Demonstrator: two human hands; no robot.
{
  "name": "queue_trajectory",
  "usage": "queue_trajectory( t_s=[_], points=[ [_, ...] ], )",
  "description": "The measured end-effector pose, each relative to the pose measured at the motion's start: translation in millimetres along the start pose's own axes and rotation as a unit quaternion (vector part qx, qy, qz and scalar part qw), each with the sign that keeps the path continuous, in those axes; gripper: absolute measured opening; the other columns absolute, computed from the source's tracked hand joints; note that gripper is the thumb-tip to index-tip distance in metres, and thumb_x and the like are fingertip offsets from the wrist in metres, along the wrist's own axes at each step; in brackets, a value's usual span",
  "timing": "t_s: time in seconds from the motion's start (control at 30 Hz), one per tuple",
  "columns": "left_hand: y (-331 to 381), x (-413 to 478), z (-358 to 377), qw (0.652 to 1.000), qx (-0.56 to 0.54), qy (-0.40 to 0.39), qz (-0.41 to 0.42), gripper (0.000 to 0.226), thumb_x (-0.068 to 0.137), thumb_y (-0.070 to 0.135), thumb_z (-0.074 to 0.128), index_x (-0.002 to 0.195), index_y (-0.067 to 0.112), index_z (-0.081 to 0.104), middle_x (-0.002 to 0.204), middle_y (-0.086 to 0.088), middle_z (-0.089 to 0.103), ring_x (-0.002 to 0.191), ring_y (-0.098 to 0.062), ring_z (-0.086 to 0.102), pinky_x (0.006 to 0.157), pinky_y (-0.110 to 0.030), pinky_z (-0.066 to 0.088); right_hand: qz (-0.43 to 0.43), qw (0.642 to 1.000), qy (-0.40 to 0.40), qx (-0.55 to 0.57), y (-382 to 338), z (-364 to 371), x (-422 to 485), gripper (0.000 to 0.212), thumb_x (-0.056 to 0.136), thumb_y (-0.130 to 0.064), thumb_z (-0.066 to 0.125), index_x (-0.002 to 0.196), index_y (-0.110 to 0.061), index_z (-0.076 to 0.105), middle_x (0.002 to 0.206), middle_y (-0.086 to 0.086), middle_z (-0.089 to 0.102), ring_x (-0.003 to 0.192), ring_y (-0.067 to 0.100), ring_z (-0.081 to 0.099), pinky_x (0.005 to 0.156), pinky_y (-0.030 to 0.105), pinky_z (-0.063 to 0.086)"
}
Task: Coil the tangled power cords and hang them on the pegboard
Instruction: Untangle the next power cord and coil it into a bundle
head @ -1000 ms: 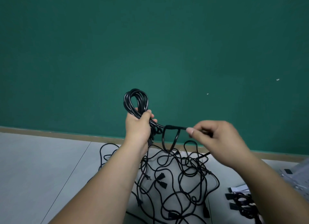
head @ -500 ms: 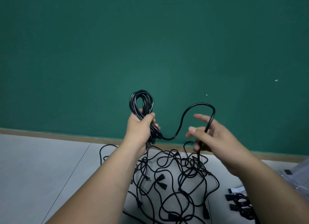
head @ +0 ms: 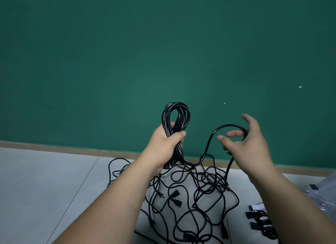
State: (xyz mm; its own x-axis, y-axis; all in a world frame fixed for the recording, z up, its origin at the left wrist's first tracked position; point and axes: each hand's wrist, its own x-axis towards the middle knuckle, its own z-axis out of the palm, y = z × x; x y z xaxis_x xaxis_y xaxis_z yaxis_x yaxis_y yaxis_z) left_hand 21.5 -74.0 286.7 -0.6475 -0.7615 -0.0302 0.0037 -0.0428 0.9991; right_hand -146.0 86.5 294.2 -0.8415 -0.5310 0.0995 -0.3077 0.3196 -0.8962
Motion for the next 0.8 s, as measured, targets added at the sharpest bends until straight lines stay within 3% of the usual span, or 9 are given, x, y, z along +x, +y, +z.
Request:
queue_trajectory(
  t_s=[0.1,0.2,0.33,0.4,0.47,0.6,0.63,0.7,0.8],
  points=[
    [-2,1,1,1.0,0.011,0.01,0.002,0.012,0.099,0.012,0.067,0.093,0.022,0.062,0.076,-0.002,0.06,0.072,-0.02,0.052,0.074,-0.038,0.044,-0.067,0.991,-0.024,-0.11,-3,-7,2,0.036,0.082,-0.037,0.089,0.111,-0.033,0.067,0.093,-0.011,0.07,0.07,0.011,0.065,0.066,0.025,0.045],
    [-4,3,-1,0.999,0.02,0.037,0.006,0.013,0.097,0.016,0.069,0.09,0.025,0.063,0.074,0.002,0.06,0.072,-0.02,0.052,0.075,-0.039,0.044,-0.094,0.982,-0.088,-0.137,0,-13,5,0.029,0.081,-0.036,0.09,0.091,-0.03,0.064,0.074,-0.01,0.067,0.062,0.016,0.058,0.058,0.028,0.043],
    [-6,7,-5,0.997,0.049,0.056,0.02,0.013,0.098,0.017,0.069,0.09,0.027,0.065,0.072,0.013,0.063,0.071,-0.013,0.056,0.078,-0.033,0.046,-0.134,0.936,-0.291,-0.147,-4,-20,1,0.014,0.085,-0.04,0.087,0.091,-0.042,0.075,0.06,-0.011,0.056,0.055,0.011,0.047,0.06,0.031,0.042],
    [-5,6,-5,0.994,0.079,0.062,0.035,0.013,0.1,0.016,0.069,0.092,0.027,0.065,0.071,0.023,0.065,0.07,0.001,0.059,0.076,-0.027,0.046,-0.194,0.927,-0.287,-0.141,-8,-18,-4,0.01,0.089,-0.038,0.083,0.09,-0.043,0.075,0.068,-0.01,0.064,0.062,0.011,0.055,0.066,0.033,0.049],
    [-5,5,-4,0.991,0.107,0.06,0.05,0.012,0.1,0.016,0.069,0.096,0.026,0.065,0.08,0.022,0.068,0.072,0.012,0.06,0.076,-0.022,0.045,-0.25,0.921,-0.256,-0.154,-12,-18,-6,0.016,0.094,-0.037,0.08,0.104,-0.048,0.074,0.077,-0.012,0.066,0.068,0.009,0.058,0.069,0.031,0.051],
    [-7,4,-4,0.986,0.15,0.055,0.056,0.009,0.099,0.023,0.071,0.104,0.028,0.065,0.098,0.013,0.071,0.093,-0.002,0.066,0.087,-0.028,0.05,-0.294,0.877,-0.271,-0.268,-25,-23,-7,0.02,0.099,-0.035,0.074,0.114,-0.047,0.074,0.096,-0.029,0.071,0.089,-0.006,0.064,0.081,0.022,0.053],
    [-7,4,-4,0.983,0.165,0.054,0.055,0.01,0.099,0.026,0.072,0.106,0.028,0.065,0.101,0.013,0.072,0.098,-0.006,0.067,0.091,-0.031,0.052,-0.291,0.878,-0.283,-0.255,-26,-24,-9,0.022,0.101,-0.028,0.071,0.115,-0.045,0.075,0.102,-0.032,0.072,0.091,-0.007,0.066,0.081,0.017,0.052],
    [-8,4,-4,0.98,0.189,0.04,0.054,0.016,0.098,0.033,0.073,0.11,0.029,0.064,0.105,0.014,0.073,0.103,-0.007,0.068,0.096,-0.032,0.053,-0.253,0.899,-0.314,-0.17,-25,-24,-14,0.027,0.104,-0.017,0.067,0.115,-0.041,0.074,0.104,-0.028,0.076,0.076,0.001,0.068,0.075,0.016,0.053],
    [-11,4,-2,0.979,0.2,-0.003,0.046,0.02,0.098,0.042,0.073,0.113,0.031,0.067,0.106,0.016,0.075,0.105,-0.004,0.068,0.098,-0.034,0.053,-0.212,0.928,-0.305,-0.031,-29,-23,-19,0.018,0.103,-0.015,0.068,0.108,-0.032,0.07,0.104,-0.015,0.08,0.058,0.017,0.062,0.07,0.031,0.059]
  ],
)
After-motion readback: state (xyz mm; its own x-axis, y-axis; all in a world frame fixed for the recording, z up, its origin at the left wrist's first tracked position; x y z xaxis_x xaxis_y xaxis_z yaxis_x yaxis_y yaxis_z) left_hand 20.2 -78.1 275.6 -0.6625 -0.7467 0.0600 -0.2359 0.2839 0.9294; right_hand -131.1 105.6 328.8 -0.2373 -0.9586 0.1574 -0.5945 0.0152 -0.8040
